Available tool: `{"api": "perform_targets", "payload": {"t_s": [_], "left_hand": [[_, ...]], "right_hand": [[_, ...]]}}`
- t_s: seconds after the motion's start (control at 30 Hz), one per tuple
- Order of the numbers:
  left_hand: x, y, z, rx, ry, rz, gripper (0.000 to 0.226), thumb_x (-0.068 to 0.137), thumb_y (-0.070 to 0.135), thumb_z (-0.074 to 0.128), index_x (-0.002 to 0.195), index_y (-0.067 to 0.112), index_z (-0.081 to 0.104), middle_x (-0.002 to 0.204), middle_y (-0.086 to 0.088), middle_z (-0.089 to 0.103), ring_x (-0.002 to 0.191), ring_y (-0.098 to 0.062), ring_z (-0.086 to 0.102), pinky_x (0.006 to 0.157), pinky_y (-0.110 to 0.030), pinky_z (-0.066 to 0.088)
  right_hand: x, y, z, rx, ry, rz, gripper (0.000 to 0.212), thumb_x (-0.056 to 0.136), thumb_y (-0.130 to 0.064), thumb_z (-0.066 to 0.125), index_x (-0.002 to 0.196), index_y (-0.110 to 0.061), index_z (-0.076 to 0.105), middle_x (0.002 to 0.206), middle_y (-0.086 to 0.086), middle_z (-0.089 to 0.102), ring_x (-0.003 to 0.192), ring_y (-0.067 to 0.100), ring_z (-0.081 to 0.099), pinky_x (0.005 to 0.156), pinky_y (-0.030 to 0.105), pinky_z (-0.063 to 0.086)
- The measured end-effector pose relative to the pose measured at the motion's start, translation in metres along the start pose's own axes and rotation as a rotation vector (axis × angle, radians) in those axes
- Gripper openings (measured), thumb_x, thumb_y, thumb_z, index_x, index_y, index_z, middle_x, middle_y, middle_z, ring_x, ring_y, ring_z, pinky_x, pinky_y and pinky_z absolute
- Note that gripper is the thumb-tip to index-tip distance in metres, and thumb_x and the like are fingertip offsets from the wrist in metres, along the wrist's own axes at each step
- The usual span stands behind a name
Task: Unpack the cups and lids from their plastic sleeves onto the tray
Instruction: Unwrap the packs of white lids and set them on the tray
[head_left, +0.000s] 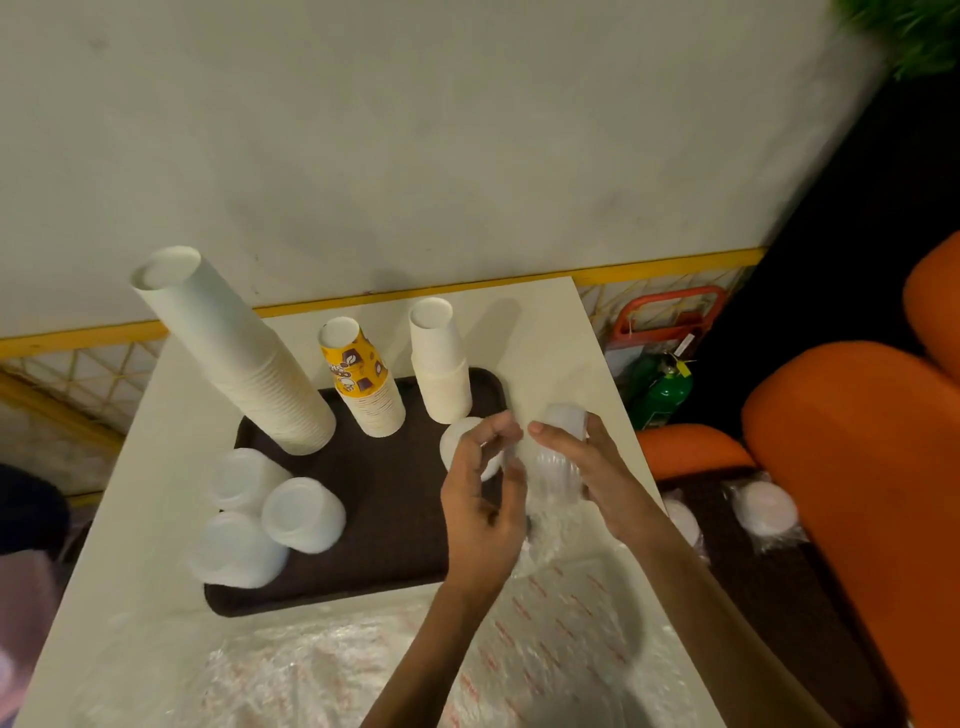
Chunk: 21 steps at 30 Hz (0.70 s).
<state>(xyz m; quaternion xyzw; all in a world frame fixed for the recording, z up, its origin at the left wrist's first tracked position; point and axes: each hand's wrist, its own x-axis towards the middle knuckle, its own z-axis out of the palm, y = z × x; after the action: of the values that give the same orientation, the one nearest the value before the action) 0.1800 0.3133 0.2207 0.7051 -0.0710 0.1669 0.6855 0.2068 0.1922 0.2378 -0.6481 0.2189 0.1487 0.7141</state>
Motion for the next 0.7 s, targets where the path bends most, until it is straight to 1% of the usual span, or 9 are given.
{"api": "perform_targets", "payload": {"t_s": [0.07,0.13,0.23,0.33,0.4,0.47,0.57,0.63,0.7], "left_hand": [[-0.007,-0.001,-0.002,0.025,-0.027,-0.015,0.03,0.087,0.021,0.048,0.116,0.017,0.053,0.103,0.016,0.065,0.099,-0.014,0.065,0.086,-0.021,0.053],[-0.014,-0.001,-0.004,0.041,-0.035,-0.054,0.029,0.087,0.026,0.049,0.115,0.021,0.054,0.099,0.012,0.066,0.091,-0.016,0.066,0.079,-0.021,0.055],[-0.019,0.002,-0.008,0.092,-0.045,-0.122,0.021,0.088,0.034,0.056,0.109,0.029,0.057,0.097,0.01,0.067,0.085,-0.019,0.067,0.071,-0.024,0.056],[-0.019,0.009,-0.01,0.078,-0.089,-0.217,0.028,0.081,0.034,0.062,0.105,0.021,0.062,0.091,0.016,0.067,0.078,-0.01,0.065,0.063,-0.017,0.052],[-0.017,0.01,-0.011,0.054,-0.112,-0.268,0.035,0.077,0.034,0.065,0.105,0.014,0.063,0.091,0.012,0.068,0.076,-0.013,0.065,0.061,-0.016,0.051],[-0.017,0.009,-0.012,0.049,-0.138,-0.288,0.045,0.074,0.041,0.069,0.107,0.012,0.064,0.1,0.002,0.069,0.081,-0.02,0.066,0.066,-0.024,0.055],[-0.016,0.005,-0.014,0.061,-0.166,-0.317,0.059,0.068,0.054,0.068,0.111,0.013,0.064,0.106,-0.003,0.069,0.088,-0.027,0.067,0.08,-0.043,0.058],[-0.015,0.004,-0.014,0.051,-0.172,-0.325,0.058,0.069,0.054,0.069,0.111,0.015,0.065,0.107,-0.005,0.07,0.09,-0.03,0.067,0.082,-0.051,0.056],[-0.015,0.005,-0.013,0.015,-0.179,-0.323,0.052,0.071,0.05,0.069,0.11,0.017,0.065,0.106,-0.006,0.07,0.091,-0.032,0.068,0.083,-0.054,0.055]], "right_hand": [[-0.006,-0.003,0.0,0.018,-0.014,-0.003,0.074,0.074,-0.04,0.069,0.137,-0.027,0.033,0.13,0.0,0.045,0.11,0.017,0.048,0.066,0.022,0.043],[-0.009,-0.005,-0.001,0.01,-0.019,0.008,0.069,0.077,-0.039,0.068,0.136,-0.026,0.034,0.129,0.002,0.046,0.109,0.019,0.05,0.068,0.023,0.045],[-0.012,-0.006,-0.002,-0.031,-0.037,0.029,0.069,0.076,-0.046,0.066,0.135,-0.026,0.036,0.126,0.005,0.05,0.109,0.023,0.053,0.079,0.031,0.049],[-0.018,-0.007,-0.002,-0.046,-0.085,0.058,0.065,0.071,-0.053,0.065,0.126,-0.028,0.042,0.116,0.003,0.055,0.099,0.018,0.058,0.072,0.03,0.05],[-0.021,-0.008,-0.001,-0.052,-0.101,0.075,0.059,0.076,-0.052,0.063,0.126,-0.027,0.042,0.113,0.002,0.057,0.097,0.018,0.058,0.068,0.03,0.05],[-0.025,-0.008,-0.001,-0.079,-0.119,0.083,0.067,0.073,-0.056,0.063,0.129,-0.026,0.041,0.115,0.003,0.057,0.099,0.02,0.059,0.07,0.032,0.051],[-0.03,-0.011,0.0,-0.111,-0.155,0.093,0.085,0.06,-0.064,0.061,0.132,-0.025,0.04,0.117,0.003,0.057,0.104,0.022,0.058,0.081,0.037,0.052],[-0.032,-0.013,-0.001,-0.123,-0.163,0.097,0.083,0.063,-0.064,0.06,0.132,-0.025,0.039,0.117,0.003,0.057,0.106,0.023,0.057,0.084,0.039,0.052],[-0.031,-0.013,-0.002,-0.121,-0.151,0.104,0.07,0.075,-0.061,0.057,0.132,-0.024,0.039,0.118,0.005,0.056,0.108,0.024,0.057,0.092,0.044,0.05]]}}
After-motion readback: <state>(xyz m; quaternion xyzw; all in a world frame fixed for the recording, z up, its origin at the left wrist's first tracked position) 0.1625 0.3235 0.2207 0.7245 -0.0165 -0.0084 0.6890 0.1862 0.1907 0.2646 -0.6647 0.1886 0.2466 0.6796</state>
